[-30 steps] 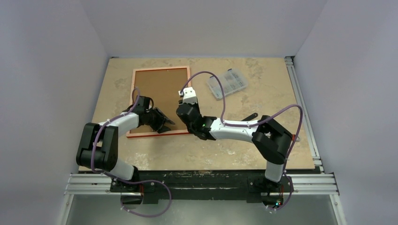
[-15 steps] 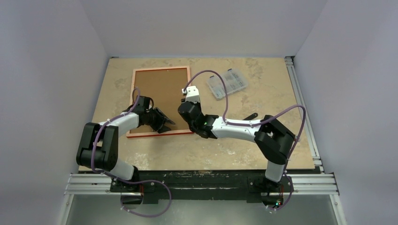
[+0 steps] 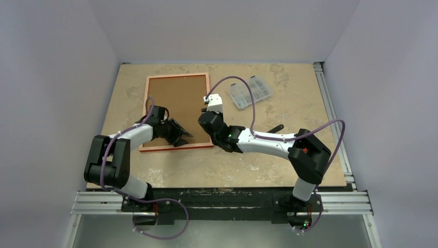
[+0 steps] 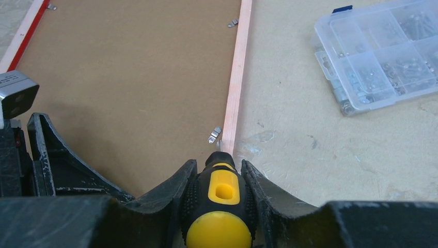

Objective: Take the photo out of the frame

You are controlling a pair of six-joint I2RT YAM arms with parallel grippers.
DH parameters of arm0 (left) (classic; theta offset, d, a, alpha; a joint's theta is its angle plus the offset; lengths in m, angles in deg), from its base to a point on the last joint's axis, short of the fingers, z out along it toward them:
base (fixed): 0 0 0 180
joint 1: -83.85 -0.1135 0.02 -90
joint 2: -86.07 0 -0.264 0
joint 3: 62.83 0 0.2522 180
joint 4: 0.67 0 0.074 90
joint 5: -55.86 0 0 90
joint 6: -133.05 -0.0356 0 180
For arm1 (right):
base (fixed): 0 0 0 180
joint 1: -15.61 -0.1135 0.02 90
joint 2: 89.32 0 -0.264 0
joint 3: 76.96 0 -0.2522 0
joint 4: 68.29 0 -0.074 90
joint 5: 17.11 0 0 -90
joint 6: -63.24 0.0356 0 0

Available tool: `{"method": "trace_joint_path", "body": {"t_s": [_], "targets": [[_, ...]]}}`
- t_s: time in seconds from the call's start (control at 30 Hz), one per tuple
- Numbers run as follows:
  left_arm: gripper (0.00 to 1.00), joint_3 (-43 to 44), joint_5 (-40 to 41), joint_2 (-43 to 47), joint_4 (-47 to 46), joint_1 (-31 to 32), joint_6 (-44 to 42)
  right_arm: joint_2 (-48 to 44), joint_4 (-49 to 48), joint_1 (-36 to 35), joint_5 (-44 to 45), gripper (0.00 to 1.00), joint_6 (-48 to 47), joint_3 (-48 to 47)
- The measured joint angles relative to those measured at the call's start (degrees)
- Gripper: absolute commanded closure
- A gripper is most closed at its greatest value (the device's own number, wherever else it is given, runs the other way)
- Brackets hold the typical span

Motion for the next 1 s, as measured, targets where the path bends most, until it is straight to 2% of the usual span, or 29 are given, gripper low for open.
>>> {"method": "trace_joint_path", "body": {"t_s": [0.67, 1.0], "targets": [[0.6, 0.0, -0.2, 0.0, -0.1, 0.0, 0.0, 1.6, -3.9, 2.0, -0.9, 1.0, 3.3, 1.4], [0.6, 0.0, -0.2, -0.1, -0.2, 0.0, 0.0, 0.2, -5.0, 3.0, -5.4, 1.0, 6.2, 5.4]]}}
